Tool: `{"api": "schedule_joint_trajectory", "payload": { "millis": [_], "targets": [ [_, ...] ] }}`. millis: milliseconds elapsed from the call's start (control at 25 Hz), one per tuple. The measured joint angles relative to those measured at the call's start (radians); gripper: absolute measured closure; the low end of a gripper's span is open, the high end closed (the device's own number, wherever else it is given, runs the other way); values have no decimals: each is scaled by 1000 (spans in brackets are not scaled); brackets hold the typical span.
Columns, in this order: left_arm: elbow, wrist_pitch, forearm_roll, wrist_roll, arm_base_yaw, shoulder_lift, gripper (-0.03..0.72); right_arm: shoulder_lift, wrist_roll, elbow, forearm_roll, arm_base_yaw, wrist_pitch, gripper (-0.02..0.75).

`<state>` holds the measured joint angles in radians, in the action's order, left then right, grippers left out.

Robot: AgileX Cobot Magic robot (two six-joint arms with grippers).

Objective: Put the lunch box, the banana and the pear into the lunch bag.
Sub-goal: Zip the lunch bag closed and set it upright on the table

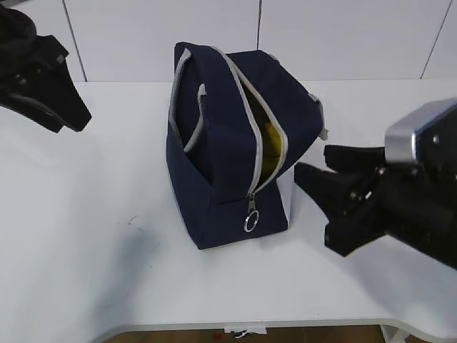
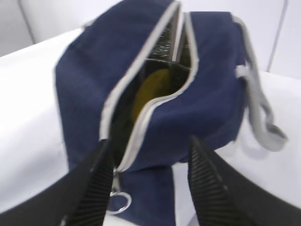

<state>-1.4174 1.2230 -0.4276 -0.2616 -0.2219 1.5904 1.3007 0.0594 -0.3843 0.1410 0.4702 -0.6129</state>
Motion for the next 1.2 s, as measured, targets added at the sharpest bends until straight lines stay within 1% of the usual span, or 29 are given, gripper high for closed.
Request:
{"api": "schedule_joint_trajectory", "payload": {
  "millis": [160, 280, 560, 640, 840, 1200],
  "targets": [
    [0, 0, 0, 0, 0, 0, 365, 68, 30, 81, 85, 0, -149, 349],
    [0, 0, 0, 0, 0, 0, 370, 150, 50, 106, 96, 0, -236, 349],
    [0, 0, 0, 0, 0, 0, 370, 384, 54, 107, 98, 0, -462, 349],
    [0, 0, 0, 0, 0, 0, 370, 446, 54, 107, 98, 0, -504, 349],
    [0, 0, 0, 0, 0, 0, 371, 560, 59, 101, 98, 0, -517, 350],
    [0, 0, -2, 0, 0, 0, 371, 627, 63, 29, 98, 0, -528, 350]
  ]
}}
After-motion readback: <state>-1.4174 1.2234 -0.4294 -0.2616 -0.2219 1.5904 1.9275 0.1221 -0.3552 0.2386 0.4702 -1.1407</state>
